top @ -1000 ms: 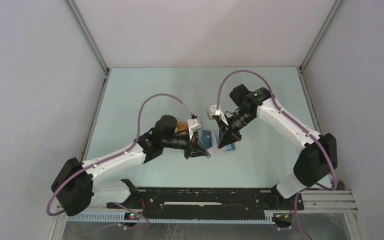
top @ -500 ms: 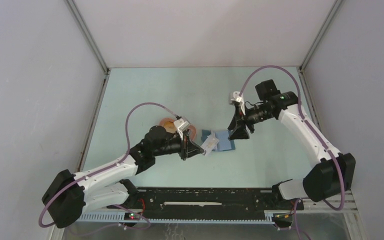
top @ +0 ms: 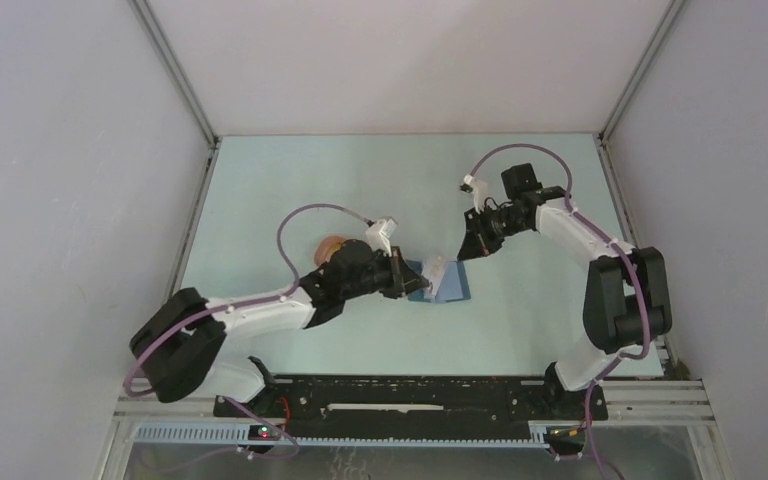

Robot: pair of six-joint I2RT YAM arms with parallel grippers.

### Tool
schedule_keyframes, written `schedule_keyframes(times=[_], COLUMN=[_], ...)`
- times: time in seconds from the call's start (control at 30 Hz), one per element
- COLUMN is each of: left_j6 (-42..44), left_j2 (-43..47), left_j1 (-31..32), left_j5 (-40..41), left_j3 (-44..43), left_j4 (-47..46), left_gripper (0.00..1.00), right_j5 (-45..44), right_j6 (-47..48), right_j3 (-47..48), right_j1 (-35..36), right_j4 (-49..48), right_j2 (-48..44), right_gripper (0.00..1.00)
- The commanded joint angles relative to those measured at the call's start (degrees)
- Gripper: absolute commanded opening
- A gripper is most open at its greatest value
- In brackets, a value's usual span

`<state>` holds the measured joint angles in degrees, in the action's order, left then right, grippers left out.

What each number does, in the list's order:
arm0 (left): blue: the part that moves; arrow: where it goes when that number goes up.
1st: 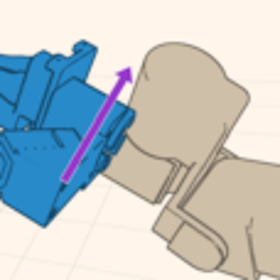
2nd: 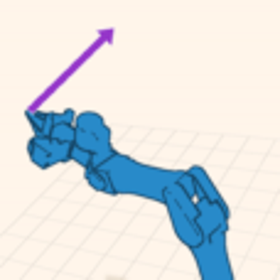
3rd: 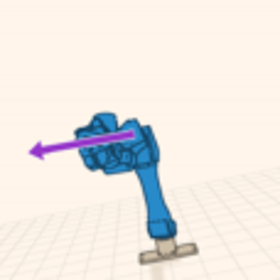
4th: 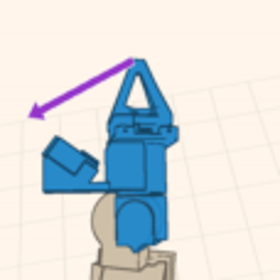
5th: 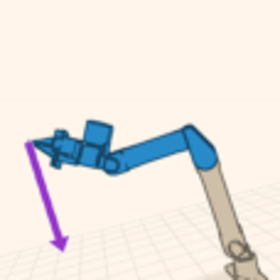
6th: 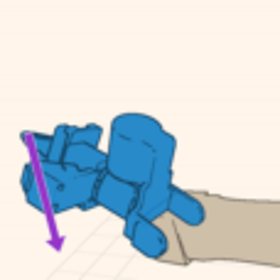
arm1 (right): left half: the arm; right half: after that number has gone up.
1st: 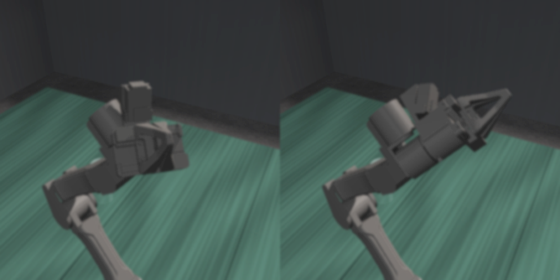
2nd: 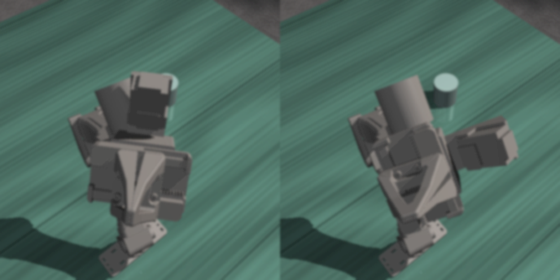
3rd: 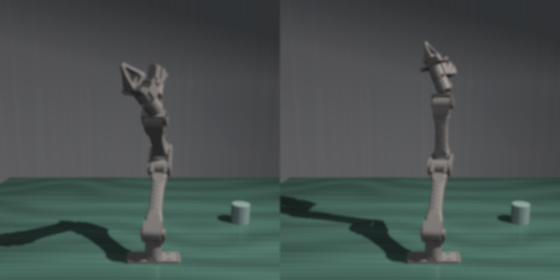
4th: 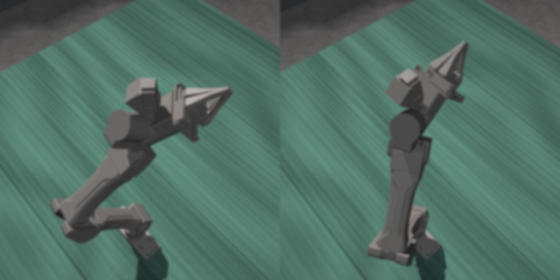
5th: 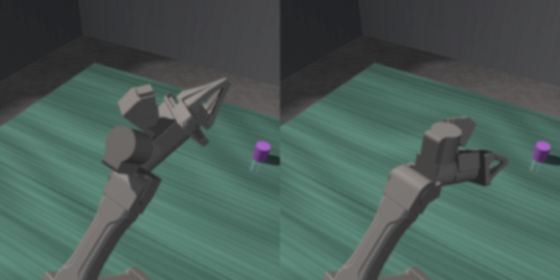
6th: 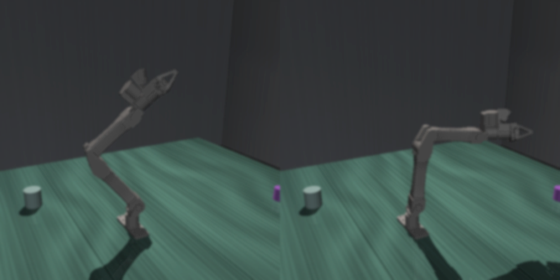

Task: Put the credit cards into the card holder
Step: Insert the credit card into the card holder.

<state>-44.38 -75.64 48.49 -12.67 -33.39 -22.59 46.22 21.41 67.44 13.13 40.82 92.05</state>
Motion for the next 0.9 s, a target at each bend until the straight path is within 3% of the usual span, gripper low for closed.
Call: schedule_keyframes(times=[0.0,0.17,0.37,0.87], left_j6=[-4.11,-5.36,-5.26,-3.61], left_j2=[-7.30,-14.77,-18.37,-15.50], left_j1=[1.28,2.27,2.22,1.26], left_j5=[3.75,5.57,8.55,12.32], left_j3=[-7.07,-12.26,-12.63,-8.07], left_j4=[-0.68,3.20,5.11,7.15], left_gripper=[0.00,0.00,0.00,0.00], right_j5=[-3.87,-5.43,-5.67,-8.86], right_j6=[-7.35,-10.35,-11.09,-10.49], right_j3=[0.51,1.00,1.97,3.73], right_j1=[-0.30,-0.46,-0.46,2.68], right_j4=[-2.84,-3.32,-2.26,0.24], right_j2=[2.81,6.21,10.28,15.00], right_gripper=[0.06,0.05,0.02,0.00])
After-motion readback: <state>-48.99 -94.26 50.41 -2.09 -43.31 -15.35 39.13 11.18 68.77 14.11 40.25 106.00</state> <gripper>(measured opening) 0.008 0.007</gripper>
